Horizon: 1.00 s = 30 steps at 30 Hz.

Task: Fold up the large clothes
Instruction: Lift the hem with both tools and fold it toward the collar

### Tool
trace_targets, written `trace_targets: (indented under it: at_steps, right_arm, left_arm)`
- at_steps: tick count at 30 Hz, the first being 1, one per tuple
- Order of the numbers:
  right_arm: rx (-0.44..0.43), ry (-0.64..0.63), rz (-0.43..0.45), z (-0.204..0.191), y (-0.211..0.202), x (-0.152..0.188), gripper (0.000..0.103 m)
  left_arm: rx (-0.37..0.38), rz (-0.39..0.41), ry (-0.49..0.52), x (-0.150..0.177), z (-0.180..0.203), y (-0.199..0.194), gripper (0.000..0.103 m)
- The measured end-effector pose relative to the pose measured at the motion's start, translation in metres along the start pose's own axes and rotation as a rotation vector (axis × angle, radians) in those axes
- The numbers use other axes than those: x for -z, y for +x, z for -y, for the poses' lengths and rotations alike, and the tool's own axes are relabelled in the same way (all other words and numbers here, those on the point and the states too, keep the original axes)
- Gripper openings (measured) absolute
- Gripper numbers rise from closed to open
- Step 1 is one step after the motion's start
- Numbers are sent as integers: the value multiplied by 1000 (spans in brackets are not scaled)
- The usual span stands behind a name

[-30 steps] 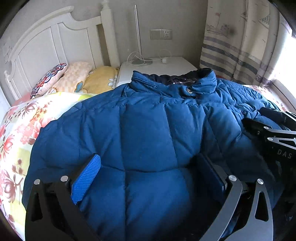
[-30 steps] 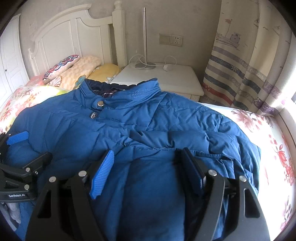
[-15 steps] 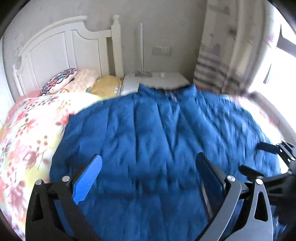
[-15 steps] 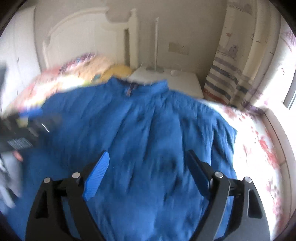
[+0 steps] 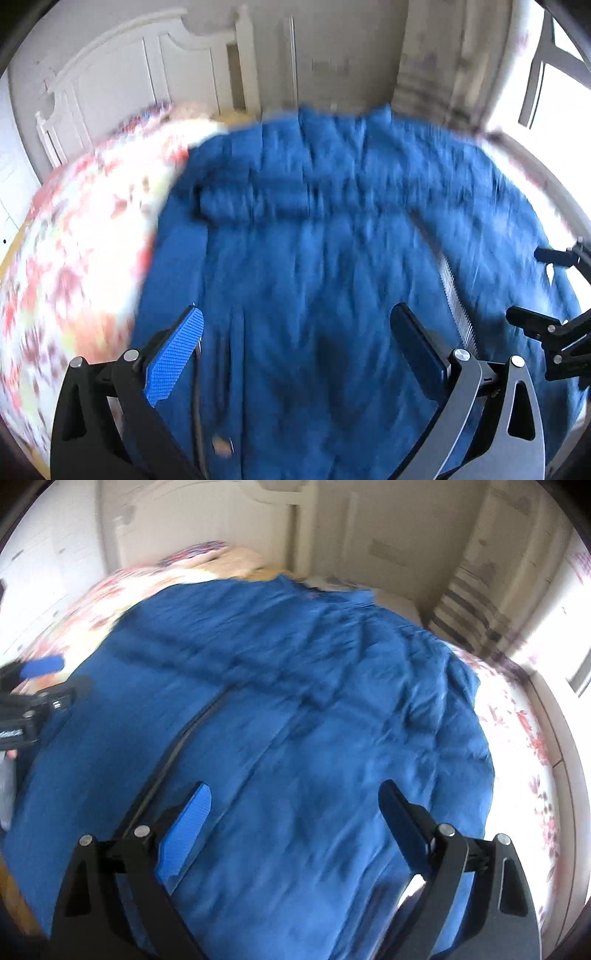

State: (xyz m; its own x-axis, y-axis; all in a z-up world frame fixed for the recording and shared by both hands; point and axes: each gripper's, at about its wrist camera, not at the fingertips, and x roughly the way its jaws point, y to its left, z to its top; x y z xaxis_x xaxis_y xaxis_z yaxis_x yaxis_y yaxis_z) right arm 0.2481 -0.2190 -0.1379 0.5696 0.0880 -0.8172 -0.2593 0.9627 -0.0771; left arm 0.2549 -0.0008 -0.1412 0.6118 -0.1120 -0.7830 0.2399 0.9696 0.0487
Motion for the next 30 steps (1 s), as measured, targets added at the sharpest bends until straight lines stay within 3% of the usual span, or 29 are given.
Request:
trace_targets:
  at_steps: [1,5,11,15,20,23,26,28,30]
  right_arm:
    - [10,-34,-45,-8,8,11,94]
    - [-8,58,-53,-2,7,24,95]
    - [-18,35,55,-22,-54,69,95]
    - [-8,29,9,-30,-46,106,96]
    - [-1,53,54,-35,-65,129,98]
    - [23,64,147,-38,-88,139,98]
    - [16,69,114,-34,-68,148,99]
    - [3,70,174,-31,-66,158,101]
    - [11,78,157,-31,-69,159,101]
  left_arm:
    - [-18,-64,8,15,1,14,98]
    - [-37,-57,-29,25,-5,4,98]
    - [7,80,9,70,9,-69,98]
    - [-29,2,66,101,25,-46,99]
    - [-34,63,46,118,24,-60,98]
    - [-68,83,65,126,26,-65,99]
    - [-44,100,45,129,20,-61,99]
    - [-48,103,52,131,20,-62,99]
    - [-48,103,52,131,20,-62,99]
